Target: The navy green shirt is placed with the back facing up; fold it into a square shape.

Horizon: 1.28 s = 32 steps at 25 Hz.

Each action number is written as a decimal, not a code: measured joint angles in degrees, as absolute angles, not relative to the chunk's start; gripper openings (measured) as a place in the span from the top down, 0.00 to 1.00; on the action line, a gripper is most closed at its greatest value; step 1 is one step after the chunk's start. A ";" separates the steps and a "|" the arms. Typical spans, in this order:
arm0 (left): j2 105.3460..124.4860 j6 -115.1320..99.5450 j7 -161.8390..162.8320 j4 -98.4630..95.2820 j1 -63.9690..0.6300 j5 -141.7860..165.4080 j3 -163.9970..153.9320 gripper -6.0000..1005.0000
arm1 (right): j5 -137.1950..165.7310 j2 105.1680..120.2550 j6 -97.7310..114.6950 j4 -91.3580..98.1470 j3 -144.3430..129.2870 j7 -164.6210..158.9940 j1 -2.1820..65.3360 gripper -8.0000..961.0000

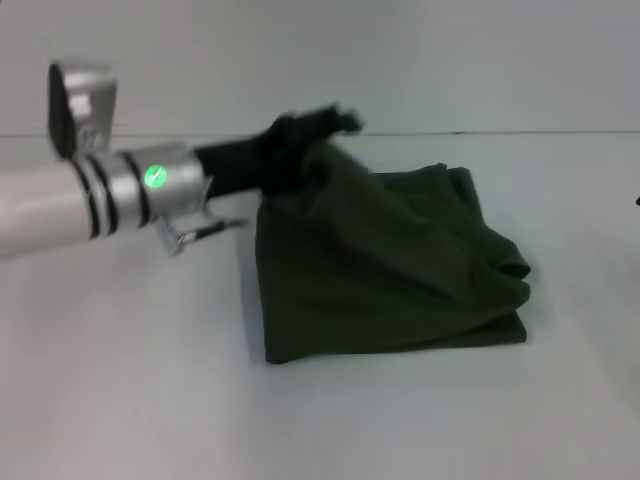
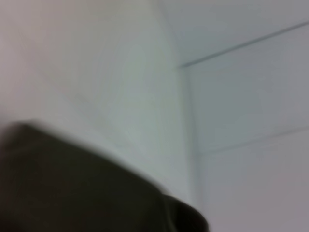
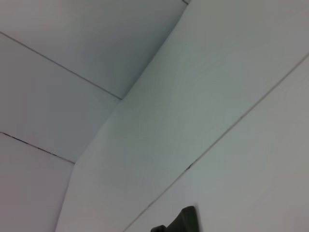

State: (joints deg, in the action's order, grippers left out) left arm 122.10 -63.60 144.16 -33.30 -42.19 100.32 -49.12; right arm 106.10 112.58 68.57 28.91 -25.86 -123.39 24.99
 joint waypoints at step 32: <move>116.48 -87.73 136.51 -41.29 -30.95 100.86 -49.00 0.13 | 129.56 106.47 78.31 32.31 -38.52 -133.64 46.68 0.24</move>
State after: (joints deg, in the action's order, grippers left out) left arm 116.48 -87.73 136.51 -41.29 -30.95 100.86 -49.00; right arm 129.56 106.47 78.31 32.31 -38.52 -133.64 46.68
